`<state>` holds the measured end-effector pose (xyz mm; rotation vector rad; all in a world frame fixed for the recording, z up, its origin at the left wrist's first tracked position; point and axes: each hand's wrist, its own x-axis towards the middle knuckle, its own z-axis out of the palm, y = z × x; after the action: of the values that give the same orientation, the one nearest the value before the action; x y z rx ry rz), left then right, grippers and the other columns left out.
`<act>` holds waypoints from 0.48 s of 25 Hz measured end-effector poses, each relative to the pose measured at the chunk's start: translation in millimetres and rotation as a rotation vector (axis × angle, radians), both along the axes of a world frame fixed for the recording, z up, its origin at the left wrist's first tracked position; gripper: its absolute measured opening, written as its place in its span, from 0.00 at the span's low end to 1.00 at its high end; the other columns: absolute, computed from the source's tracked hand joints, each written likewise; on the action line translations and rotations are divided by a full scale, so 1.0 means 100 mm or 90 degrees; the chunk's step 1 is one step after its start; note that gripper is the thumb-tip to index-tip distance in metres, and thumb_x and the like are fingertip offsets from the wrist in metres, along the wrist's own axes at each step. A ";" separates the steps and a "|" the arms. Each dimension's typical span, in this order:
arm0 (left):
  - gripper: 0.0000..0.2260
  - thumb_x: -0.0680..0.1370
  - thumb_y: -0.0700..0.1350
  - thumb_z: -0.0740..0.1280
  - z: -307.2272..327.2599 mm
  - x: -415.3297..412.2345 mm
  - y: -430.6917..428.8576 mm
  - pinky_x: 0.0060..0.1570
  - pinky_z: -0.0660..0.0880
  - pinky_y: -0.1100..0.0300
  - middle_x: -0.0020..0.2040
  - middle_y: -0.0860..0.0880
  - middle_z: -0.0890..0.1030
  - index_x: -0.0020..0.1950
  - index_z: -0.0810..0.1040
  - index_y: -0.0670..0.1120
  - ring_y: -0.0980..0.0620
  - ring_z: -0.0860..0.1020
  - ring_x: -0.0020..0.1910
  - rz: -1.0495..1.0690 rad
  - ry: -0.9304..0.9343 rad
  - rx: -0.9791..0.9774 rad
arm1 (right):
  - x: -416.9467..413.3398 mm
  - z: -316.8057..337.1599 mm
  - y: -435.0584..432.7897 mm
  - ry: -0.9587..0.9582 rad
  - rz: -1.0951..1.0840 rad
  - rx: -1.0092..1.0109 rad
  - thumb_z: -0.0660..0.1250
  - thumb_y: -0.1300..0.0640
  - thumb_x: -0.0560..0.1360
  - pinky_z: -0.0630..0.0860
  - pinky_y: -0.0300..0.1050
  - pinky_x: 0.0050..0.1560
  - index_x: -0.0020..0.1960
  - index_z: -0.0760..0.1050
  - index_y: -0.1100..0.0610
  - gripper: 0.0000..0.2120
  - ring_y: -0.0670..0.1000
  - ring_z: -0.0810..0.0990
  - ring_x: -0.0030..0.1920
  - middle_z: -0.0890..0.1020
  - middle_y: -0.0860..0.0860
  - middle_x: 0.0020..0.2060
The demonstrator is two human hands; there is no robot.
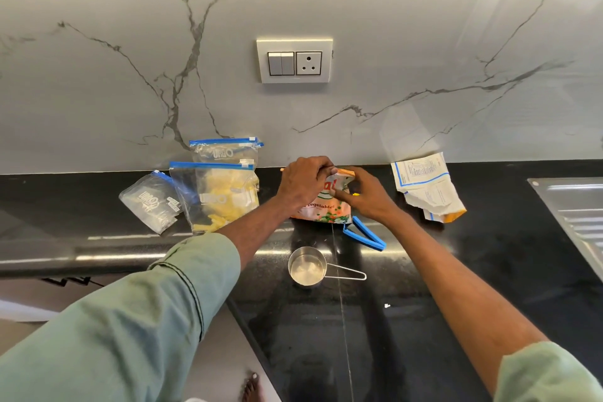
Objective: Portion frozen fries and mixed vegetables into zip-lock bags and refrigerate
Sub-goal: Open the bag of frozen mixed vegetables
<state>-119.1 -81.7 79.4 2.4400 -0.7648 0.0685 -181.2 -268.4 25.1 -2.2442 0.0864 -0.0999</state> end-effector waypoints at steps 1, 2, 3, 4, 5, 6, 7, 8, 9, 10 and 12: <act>0.12 0.83 0.55 0.65 0.01 -0.01 0.02 0.47 0.80 0.53 0.46 0.51 0.86 0.56 0.84 0.49 0.51 0.84 0.46 -0.013 0.001 0.008 | 0.01 0.01 0.05 -0.012 -0.003 0.006 0.78 0.43 0.72 0.82 0.60 0.53 0.63 0.81 0.51 0.23 0.51 0.84 0.50 0.85 0.48 0.52; 0.12 0.83 0.55 0.65 0.03 -0.01 0.05 0.46 0.79 0.53 0.46 0.51 0.86 0.56 0.84 0.50 0.52 0.83 0.45 -0.018 0.007 0.015 | 0.01 0.02 0.08 -0.019 -0.002 0.012 0.77 0.43 0.74 0.81 0.62 0.51 0.59 0.83 0.51 0.19 0.52 0.85 0.48 0.87 0.48 0.49; 0.12 0.83 0.55 0.65 0.04 -0.01 0.09 0.45 0.77 0.54 0.46 0.51 0.86 0.56 0.84 0.50 0.53 0.82 0.45 -0.018 0.013 0.020 | 0.00 0.04 0.11 -0.018 0.002 0.021 0.76 0.43 0.75 0.82 0.62 0.51 0.58 0.84 0.51 0.16 0.52 0.86 0.47 0.87 0.48 0.47; 0.12 0.83 0.55 0.65 0.07 -0.02 0.11 0.44 0.75 0.55 0.46 0.51 0.86 0.55 0.84 0.50 0.53 0.82 0.45 -0.017 0.015 0.024 | -0.02 0.05 0.12 -0.014 0.009 0.033 0.75 0.45 0.77 0.82 0.61 0.52 0.58 0.84 0.51 0.14 0.52 0.86 0.48 0.88 0.49 0.48; 0.12 0.83 0.55 0.65 0.09 -0.02 0.14 0.43 0.73 0.56 0.46 0.51 0.86 0.54 0.84 0.50 0.53 0.81 0.45 -0.022 0.014 0.031 | -0.04 0.06 0.13 -0.006 0.015 0.045 0.74 0.47 0.78 0.83 0.60 0.53 0.59 0.84 0.52 0.13 0.51 0.87 0.50 0.88 0.49 0.49; 0.11 0.83 0.55 0.65 0.10 -0.03 0.16 0.43 0.73 0.56 0.47 0.51 0.86 0.54 0.84 0.50 0.53 0.81 0.46 -0.031 0.008 0.042 | -0.06 0.06 0.13 0.001 0.023 0.058 0.73 0.48 0.79 0.83 0.59 0.55 0.60 0.84 0.54 0.13 0.50 0.87 0.51 0.88 0.50 0.50; 0.11 0.83 0.55 0.65 0.11 -0.03 0.18 0.43 0.73 0.56 0.47 0.51 0.86 0.54 0.84 0.50 0.52 0.82 0.46 -0.041 -0.005 0.054 | -0.08 0.06 0.12 0.007 0.029 0.069 0.72 0.48 0.80 0.83 0.58 0.56 0.61 0.84 0.55 0.14 0.50 0.87 0.52 0.88 0.50 0.51; 0.11 0.83 0.55 0.65 0.11 -0.04 0.19 0.43 0.74 0.56 0.48 0.51 0.86 0.55 0.84 0.51 0.51 0.82 0.47 -0.049 -0.021 0.065 | -0.10 0.06 0.12 0.006 0.033 0.078 0.71 0.48 0.80 0.84 0.57 0.56 0.61 0.84 0.55 0.14 0.49 0.87 0.53 0.88 0.49 0.51; 0.11 0.83 0.54 0.65 0.11 -0.05 0.19 0.43 0.76 0.56 0.49 0.51 0.86 0.56 0.83 0.51 0.51 0.83 0.48 -0.053 -0.034 0.072 | -0.11 0.06 0.11 0.000 0.026 0.074 0.70 0.48 0.81 0.84 0.56 0.56 0.61 0.84 0.54 0.13 0.49 0.86 0.53 0.88 0.49 0.51; 0.10 0.82 0.53 0.66 0.10 -0.07 0.19 0.45 0.77 0.56 0.50 0.51 0.86 0.59 0.82 0.51 0.50 0.83 0.50 -0.057 -0.043 0.078 | -0.12 0.07 0.11 -0.009 0.013 0.063 0.70 0.49 0.81 0.84 0.56 0.55 0.60 0.84 0.54 0.12 0.48 0.86 0.52 0.87 0.48 0.50; 0.13 0.81 0.50 0.68 0.08 -0.08 0.18 0.53 0.77 0.53 0.55 0.51 0.86 0.64 0.78 0.51 0.49 0.83 0.54 -0.066 -0.055 0.099 | -0.13 0.08 0.09 -0.021 -0.017 0.041 0.68 0.50 0.82 0.84 0.56 0.54 0.60 0.84 0.54 0.11 0.48 0.85 0.52 0.87 0.49 0.50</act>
<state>-127.3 -63.2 87.6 2.5527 -0.9676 0.0772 -194.2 -259.0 33.3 -2.1767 0.1003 -0.1455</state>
